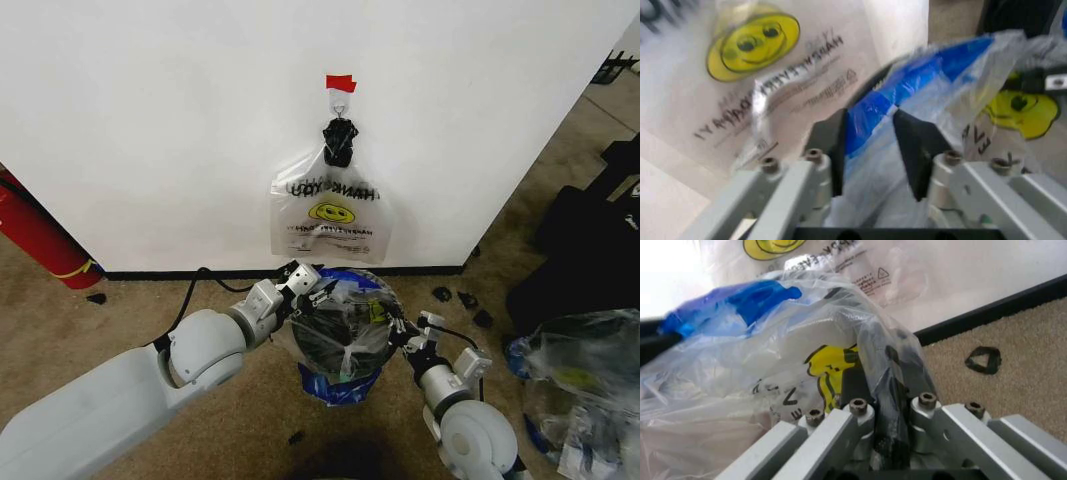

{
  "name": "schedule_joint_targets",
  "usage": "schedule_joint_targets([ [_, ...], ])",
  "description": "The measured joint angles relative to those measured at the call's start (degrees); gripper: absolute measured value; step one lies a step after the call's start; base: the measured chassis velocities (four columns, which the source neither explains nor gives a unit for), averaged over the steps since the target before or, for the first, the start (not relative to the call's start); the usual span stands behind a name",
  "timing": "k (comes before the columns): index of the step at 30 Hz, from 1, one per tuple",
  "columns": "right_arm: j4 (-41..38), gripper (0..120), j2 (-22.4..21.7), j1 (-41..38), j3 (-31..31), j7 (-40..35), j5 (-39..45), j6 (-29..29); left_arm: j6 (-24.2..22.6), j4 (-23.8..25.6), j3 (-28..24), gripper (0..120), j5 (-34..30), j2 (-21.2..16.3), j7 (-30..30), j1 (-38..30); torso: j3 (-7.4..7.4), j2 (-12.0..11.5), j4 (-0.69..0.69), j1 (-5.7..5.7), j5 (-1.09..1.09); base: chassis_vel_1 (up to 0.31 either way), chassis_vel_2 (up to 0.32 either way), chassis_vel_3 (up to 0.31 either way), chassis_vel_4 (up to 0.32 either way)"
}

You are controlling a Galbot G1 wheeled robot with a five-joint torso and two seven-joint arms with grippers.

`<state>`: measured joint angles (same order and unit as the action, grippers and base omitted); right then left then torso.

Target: Pick up the garbage bag from the wall and place it over the trash bin.

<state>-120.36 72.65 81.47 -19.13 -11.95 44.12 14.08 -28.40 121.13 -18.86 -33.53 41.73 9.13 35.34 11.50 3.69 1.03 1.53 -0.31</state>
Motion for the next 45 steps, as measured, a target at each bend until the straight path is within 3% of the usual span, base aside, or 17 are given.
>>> schedule_joint_targets([
  [3, -0.22, 1, 0.09, 0.05, 0.01, -0.2, 0.0, 0.0, 0.22, -1.16, -0.48, 9, 0.46, 0.63, 0.55, -0.03, 0.0, 0.0, 0.01, 0.0, 0.0, 0.0, 0.0, 0.0, 0.0],
  [7, -0.4, 1, 0.08, 0.18, -0.12, -0.33, 0.0, 0.0, 0.58, -1.16, -0.4, 0, 0.2, 0.67, 1.4, -0.19, 0.0, 0.0, 0.0, 0.0, 0.0, 0.0, 0.0, 0.0, 0.0],
  [20, 0.21, 1, 0.18, 0.36, 0.35, -0.09, -1.95, -0.08, 1.63, 0.99, 0.13, 0, -1.95, 0.82, 2.31, -1.58, 0.0, 0.0, 0.0, -0.01, 0.0, 0.0, 0.0, 0.0, 0.0],
  [26, 0.27, 1, -0.75, 2.05, 1.06, 4.26, -7.54, -2.56, 0.27, -4.19, -4.77, 0, -4.35, 3.44, 2.17, -8.12, 0.0, 0.0, 0.01, 0.0, 0.01, 0.0, 0.0, 0.0, 0.0],
  [32, 0.31, 1, -1.52, 3.71, 1.06, 8.04, -10.59, -5.45, 0.07, -9.14, -6.54, 0, -4.87, 5.54, 1.98, -11.75, 0.0, 0.0, 0.01, 0.0, 0.0, 0.0, 0.0, 0.0, 0.0],
  [45, 1.6, 1, -2.66, 4.76, 0.69, 13.48, -12.27, -9.87, 1.9, -18.37, -9.69, 0, -6.82, 5.51, -1.3, -16.27, 0.0, 0.0, 0.0, 0.0, 0.0, 0.0, 0.0, 0.0, 0.0],
])
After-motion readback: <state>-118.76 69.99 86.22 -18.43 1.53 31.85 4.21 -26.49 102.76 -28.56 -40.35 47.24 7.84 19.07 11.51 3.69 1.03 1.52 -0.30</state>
